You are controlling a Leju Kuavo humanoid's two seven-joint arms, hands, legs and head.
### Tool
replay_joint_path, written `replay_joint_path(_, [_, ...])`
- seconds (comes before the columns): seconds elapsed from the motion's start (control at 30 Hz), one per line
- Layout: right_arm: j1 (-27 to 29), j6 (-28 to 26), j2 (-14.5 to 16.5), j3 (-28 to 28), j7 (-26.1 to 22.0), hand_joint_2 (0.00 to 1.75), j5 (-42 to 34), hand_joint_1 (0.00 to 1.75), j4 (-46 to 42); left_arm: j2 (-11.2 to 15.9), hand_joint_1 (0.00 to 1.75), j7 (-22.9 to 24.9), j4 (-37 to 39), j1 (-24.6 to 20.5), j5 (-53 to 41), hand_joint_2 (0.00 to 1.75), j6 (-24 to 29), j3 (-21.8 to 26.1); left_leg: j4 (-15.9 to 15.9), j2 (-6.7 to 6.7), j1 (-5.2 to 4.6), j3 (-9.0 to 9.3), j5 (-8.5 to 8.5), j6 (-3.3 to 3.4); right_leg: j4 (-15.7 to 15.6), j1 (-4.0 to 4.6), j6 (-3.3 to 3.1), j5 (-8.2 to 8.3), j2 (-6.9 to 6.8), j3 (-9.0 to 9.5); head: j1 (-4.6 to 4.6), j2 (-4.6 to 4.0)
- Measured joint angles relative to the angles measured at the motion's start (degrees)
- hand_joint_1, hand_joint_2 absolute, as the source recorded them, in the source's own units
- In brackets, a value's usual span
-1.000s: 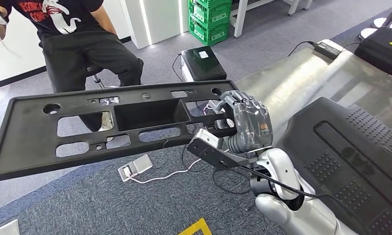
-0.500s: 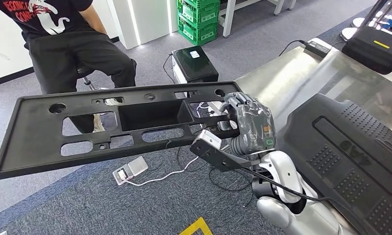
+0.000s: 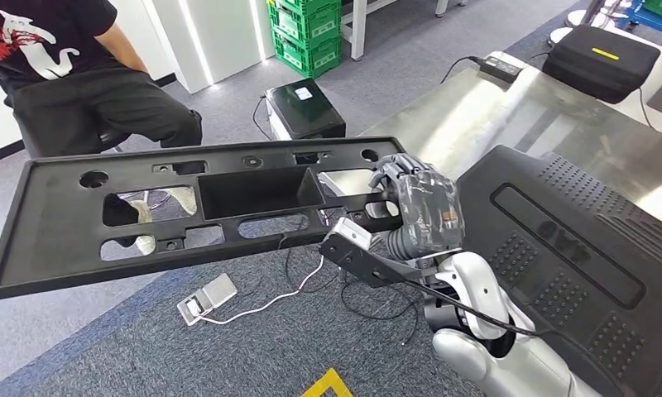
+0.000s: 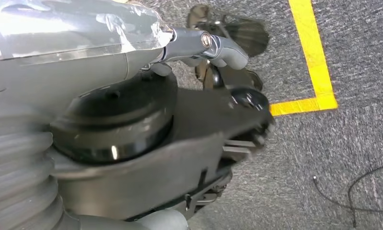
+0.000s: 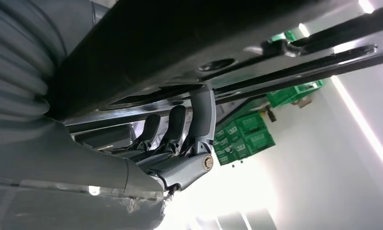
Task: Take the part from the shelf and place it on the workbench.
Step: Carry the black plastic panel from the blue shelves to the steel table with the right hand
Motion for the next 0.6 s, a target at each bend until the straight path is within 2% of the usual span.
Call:
replay_joint_path(0.03, [0.0, 0.01, 0.0, 0.01, 0.0, 1.75, 0.01, 1.75, 0.04, 0.01, 0.0, 0.0, 0.0, 0.0, -0.01, 1.75, 0.0, 0.0, -1.15, -0.06, 0.04, 0.39, 1.36, 0.01, 0.08, 0.0, 0.02, -0.04, 0.41, 0.05, -0.21, 0.0])
replay_joint_path(0.1, [-0.02, 0.01, 0.0, 0.01, 0.01, 1.75, 0.02, 1.75, 0.09, 0.03, 0.0, 0.0, 0.0, 0.0, -0.02, 1.75, 0.0, 0.0, -8.25, -0.89, 0.28, 3.3, 5.72, 0.09, 0.32, -0.04, 0.21, -0.21, 1.26, 0.11, -0.68, 0.0])
replay_joint_path(0.13, [-0.06, 0.01, 0.0, 0.01, 0.02, 1.75, 0.02, 1.75, 0.1, 0.04, 0.0, 0.01, 0.0, 0.02, -0.02, 1.75, 0.0, 0.0, -11.92, -1.63, 0.43, 4.75, 7.2, 0.18, 0.59, 0.03, 0.4, -0.34, 1.68, -0.01, -0.93, 0.0])
replay_joint_path(0.17, [-0.11, 0.0, 0.01, 0.01, 0.03, 1.75, 0.03, 1.75, 0.11, 0.04, 0.0, 0.01, 0.0, 0.02, -0.03, 1.75, 0.0, -0.01, -14.31, -2.28, 0.52, 5.64, 7.98, 0.3, 0.78, 0.06, 0.66, -0.39, 2.05, -0.19, -1.03, 0.0])
replay_joint_path(0.2, [-0.17, -0.01, 0.01, 0.01, 0.04, 1.75, 0.05, 1.75, 0.13, 0.04, 0.0, 0.02, 0.0, 0.02, -0.04, 1.75, -0.01, -0.01, -15.46, -2.7, 0.49, 6.0, 8.1, 0.51, 0.88, 0.06, 0.93, -0.4, 2.39, -0.37, -1.03, 0.0])
replay_joint_path(0.27, [-0.23, -0.02, 0.0, -0.01, 0.09, 1.75, 0.09, 1.75, 0.13, 0.04, 0.0, 0.03, 0.0, -0.01, -0.06, 1.75, -0.03, -0.03, -15.86, -2.34, 0.33, 6.17, 8.16, 1.1, 0.89, -0.06, 1.53, -0.34, 2.94, -0.57, -0.91, 0.0])
replay_joint_path(0.33, [-0.27, -0.02, -0.02, -0.04, 0.18, 1.75, 0.13, 1.75, 0.13, 0.08, 0.0, 0.03, 0.0, -0.09, -0.07, 1.75, -0.07, -0.03, -16.4, -1.66, 0.39, 6.46, 8.47, 1.8, 2.35, -0.12, 2.04, -1.37, 2.27, -1.16, -0.69, 0.0])
replay_joint_path(0.37, [-0.31, -0.02, -0.03, -0.05, 0.21, 1.75, 0.15, 1.75, 0.13, 0.09, 0.0, 0.03, 0.0, -0.14, -0.08, 1.75, -0.08, -0.03, -16.66, -1.31, 0.47, 6.58, 8.6, 2.09, 4.51, -0.11, 2.27, -2.66, 1.54, -2.12, -0.38, 0.0])
replay_joint_path(0.43, [-0.29, 0.01, -0.04, -0.04, 0.32, 1.75, 0.16, 1.75, 0.13, 0.11, 0.0, 0.03, 0.0, -0.13, -0.14, 1.75, -0.09, -0.02, -16.74, -0.68, 0.33, 6.63, 8.61, 2.36, 11.67, -0.22, 2.66, -6.0, 0.06, -5.56, 0.42, 0.0])
replay_joint_path(0.47, [-0.23, 0.04, -0.04, -0.04, 0.39, 1.75, 0.15, 1.75, 0.14, 0.11, 0.0, 0.03, 0.0, -0.1, -0.18, 1.75, -0.09, -0.03, -16.74, -0.34, 0.23, 6.63, 8.58, 2.4, 14.82, -0.34, 2.8, -7.03, -0.26, -7.15, 0.68, 0.0])
replay_joint_path(0.5, [-0.15, 0.09, -0.04, -0.03, 0.46, 1.75, 0.14, 1.75, 0.14, 0.11, 0.0, 0.04, 0.0, -0.08, -0.24, 1.75, -0.09, -0.03, -16.73, -0.01, 0.15, 6.65, 8.53, 2.43, 16.44, -0.47, 2.87, -7.17, -0.44, -8.02, 0.89, 0.0])
replay_joint_path(0.53, [-0.11, 0.16, -0.04, -0.03, 0.49, 1.75, 0.14, 1.75, 0.14, 0.11, 0.0, 0.06, 0.0, -0.09, -0.31, 1.75, -0.09, -0.04, -16.72, 0.29, 0.1, 6.7, 8.47, 2.42, 15.8, -0.58, 2.87, -6.23, -0.56, -7.79, 1.06, 0.0])
replay_joint_path(0.57, [-0.08, 0.25, -0.05, -0.04, 0.52, 1.75, 0.13, 1.75, 0.14, 0.11, 0.0, 0.08, 0.0, -0.11, -0.37, 1.75, -0.09, -0.04, -16.72, 0.54, 0.08, 6.82, 8.39, 2.36, 12.94, -0.64, 2.8, -4.45, -0.79, -6.42, 1.27, 0.0])
replay_joint_path(0.6, [-0.06, 0.35, -0.07, -0.05, 0.55, 1.75, 0.13, 1.75, 0.13, 0.11, 0.0, 0.11, 0.0, -0.14, -0.44, 1.75, -0.09, -0.04, -16.72, 0.75, 0.06, 6.98, 8.27, 2.24, 8.74, -0.64, 2.64, -2.51, -1.31, -4.39, 1.54, 0.0])
